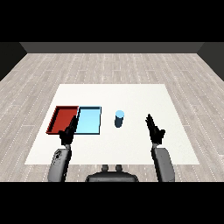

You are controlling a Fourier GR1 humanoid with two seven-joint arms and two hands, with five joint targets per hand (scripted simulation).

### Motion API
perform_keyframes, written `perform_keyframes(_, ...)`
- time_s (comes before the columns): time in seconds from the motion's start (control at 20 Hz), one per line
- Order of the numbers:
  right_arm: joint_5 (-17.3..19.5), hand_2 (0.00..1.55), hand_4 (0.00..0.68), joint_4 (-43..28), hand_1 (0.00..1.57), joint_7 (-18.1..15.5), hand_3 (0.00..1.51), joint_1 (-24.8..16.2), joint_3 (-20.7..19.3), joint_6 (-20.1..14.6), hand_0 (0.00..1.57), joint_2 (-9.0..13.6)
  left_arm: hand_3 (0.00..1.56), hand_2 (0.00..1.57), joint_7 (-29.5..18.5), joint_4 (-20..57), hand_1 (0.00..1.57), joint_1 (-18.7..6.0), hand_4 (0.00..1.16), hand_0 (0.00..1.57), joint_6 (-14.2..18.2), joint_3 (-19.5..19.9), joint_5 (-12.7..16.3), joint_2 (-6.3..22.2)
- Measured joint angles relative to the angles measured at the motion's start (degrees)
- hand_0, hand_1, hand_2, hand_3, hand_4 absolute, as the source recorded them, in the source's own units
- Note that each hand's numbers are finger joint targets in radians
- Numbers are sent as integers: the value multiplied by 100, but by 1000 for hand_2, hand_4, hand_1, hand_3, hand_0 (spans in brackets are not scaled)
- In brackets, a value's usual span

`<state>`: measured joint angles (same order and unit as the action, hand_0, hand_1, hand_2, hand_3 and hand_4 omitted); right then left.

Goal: Pick the blue can and put it in the blue box

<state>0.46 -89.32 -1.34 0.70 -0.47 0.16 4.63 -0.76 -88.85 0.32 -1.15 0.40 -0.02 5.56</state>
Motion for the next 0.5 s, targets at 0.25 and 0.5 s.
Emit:
perform_keyframes(0.25, -105, 0, 0, 75, 0, 15, 0, 10, -225, 305, 0, 206, 0, 0, 68, -111, 0, 34, 0, 0, 48, 11, -95, -71)
perform_keyframes(0.5, -908, 0, 0, -79, 0, -455, 0, 112, -464, 977, 0, 211, 0, 0, -807, -382, 0, -77, 0, 0, -85, 79, 88, -156)
